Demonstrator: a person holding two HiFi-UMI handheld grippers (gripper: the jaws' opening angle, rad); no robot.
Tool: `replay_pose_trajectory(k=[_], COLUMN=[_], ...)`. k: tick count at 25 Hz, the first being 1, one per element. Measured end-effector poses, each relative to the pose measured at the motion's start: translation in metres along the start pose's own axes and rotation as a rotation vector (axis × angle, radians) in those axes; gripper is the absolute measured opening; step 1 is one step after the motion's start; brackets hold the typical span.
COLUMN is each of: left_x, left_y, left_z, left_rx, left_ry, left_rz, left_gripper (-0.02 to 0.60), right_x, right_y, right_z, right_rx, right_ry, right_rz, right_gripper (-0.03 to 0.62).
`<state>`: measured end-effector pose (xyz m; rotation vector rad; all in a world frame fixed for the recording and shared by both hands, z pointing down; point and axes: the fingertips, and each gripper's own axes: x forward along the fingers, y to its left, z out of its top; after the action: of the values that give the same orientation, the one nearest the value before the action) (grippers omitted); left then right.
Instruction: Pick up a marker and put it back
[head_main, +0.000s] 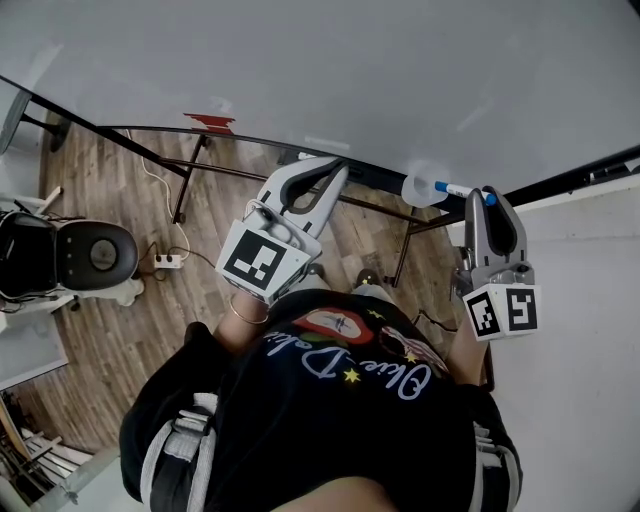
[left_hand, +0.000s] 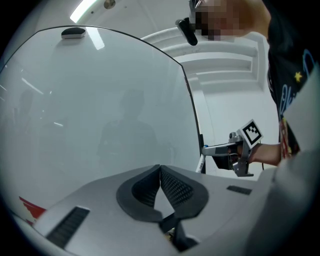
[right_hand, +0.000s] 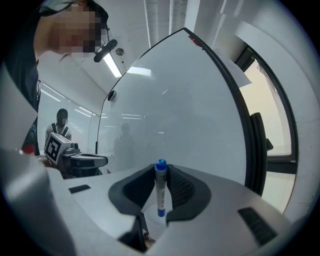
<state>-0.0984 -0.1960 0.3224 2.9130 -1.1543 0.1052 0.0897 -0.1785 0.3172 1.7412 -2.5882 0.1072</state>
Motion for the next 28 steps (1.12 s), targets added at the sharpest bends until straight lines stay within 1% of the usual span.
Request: replay_pose_trajectory(k=[5, 10, 15, 19, 22, 28], left_x=[-0.002, -0.004, -0.005, -0.006, -0.007, -0.008], left_y=[0.004, 0.004, 0.007, 0.008, 0.008, 0.009], left_z=[0.0, -0.001, -0.001, -0.001, -0.001, 0.0], left_rx=[0.0, 0.018, 0.003, 0.014, 0.007, 0.013], left_ry=[0.003, 0.012, 0.007, 0.013, 0.009, 0.013], left_rz=[0.02, 0.024, 0.042, 0.052, 0.058, 0.065], left_gripper=[0.004, 0.005, 0.003, 0.004, 0.004, 0.005], right_x=[0.008, 0.018, 0.027, 0.033, 0.036, 0.045], right_y=[-0.002, -0.001, -0.001, 0.0, 0.0, 0.0], right_z=[-0.013, -0.026, -0.04, -0.05, -0.057, -0.07], right_rx=[-0.004, -0.004, -0.012, -0.023, -0.024, -0.002], right_ry=[0.022, 0.056, 0.091, 0.111, 0.124, 0.138], right_rz=[0.002, 0.005, 0.011, 0.021, 0.024, 0.03], right_gripper=[0.074, 0.074, 0.074, 0.074, 0.074, 0.074])
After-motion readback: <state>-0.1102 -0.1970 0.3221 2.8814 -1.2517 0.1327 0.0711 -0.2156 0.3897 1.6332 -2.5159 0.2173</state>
